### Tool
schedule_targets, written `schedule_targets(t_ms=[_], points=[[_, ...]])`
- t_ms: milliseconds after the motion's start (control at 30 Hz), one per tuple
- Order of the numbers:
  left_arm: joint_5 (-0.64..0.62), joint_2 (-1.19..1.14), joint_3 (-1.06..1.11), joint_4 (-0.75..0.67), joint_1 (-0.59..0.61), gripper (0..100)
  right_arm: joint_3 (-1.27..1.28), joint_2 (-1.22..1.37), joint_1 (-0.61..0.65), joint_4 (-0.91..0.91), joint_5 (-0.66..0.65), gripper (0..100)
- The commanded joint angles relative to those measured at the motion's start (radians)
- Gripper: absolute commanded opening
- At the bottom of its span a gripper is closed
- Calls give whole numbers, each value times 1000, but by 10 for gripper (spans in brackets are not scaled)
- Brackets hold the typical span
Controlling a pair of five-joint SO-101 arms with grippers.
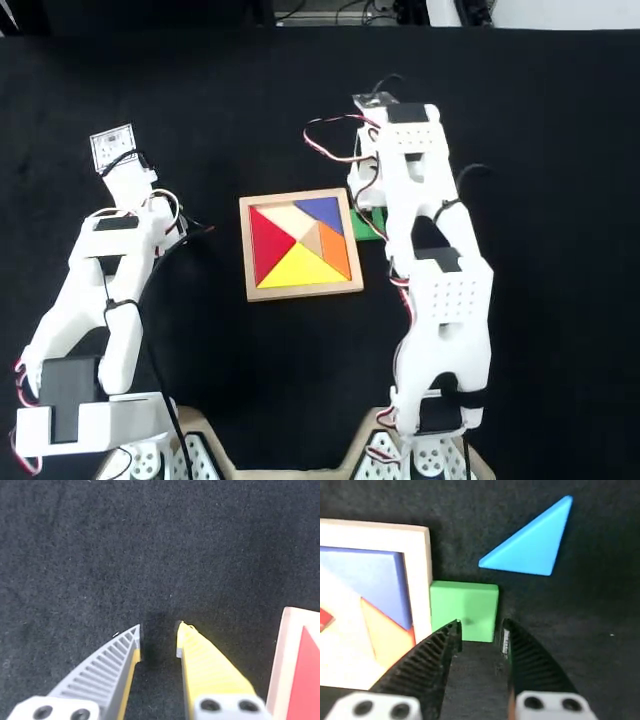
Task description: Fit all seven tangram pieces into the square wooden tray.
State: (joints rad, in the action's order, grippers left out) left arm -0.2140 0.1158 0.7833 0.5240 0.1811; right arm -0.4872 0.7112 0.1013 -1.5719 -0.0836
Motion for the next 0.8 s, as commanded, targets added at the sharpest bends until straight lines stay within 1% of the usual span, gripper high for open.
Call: schedule_targets(t_ms=[0, 67, 200, 400, 767], points=[[11, 5, -8, -18, -12, 130, -64, -30, 46, -5, 32, 138], [11, 5, -8, -18, -12, 130, -65, -31, 49, -3, 49, 140], [11, 5, -8, -18, -12, 130, -58, -13, 43, 25, 43, 141], [11, 5, -8, -18, -12, 130, -87, 77, 58, 23, 43, 141], [11, 5, -10, -18, -12, 130, -147, 203, 43, 17, 44, 138]])
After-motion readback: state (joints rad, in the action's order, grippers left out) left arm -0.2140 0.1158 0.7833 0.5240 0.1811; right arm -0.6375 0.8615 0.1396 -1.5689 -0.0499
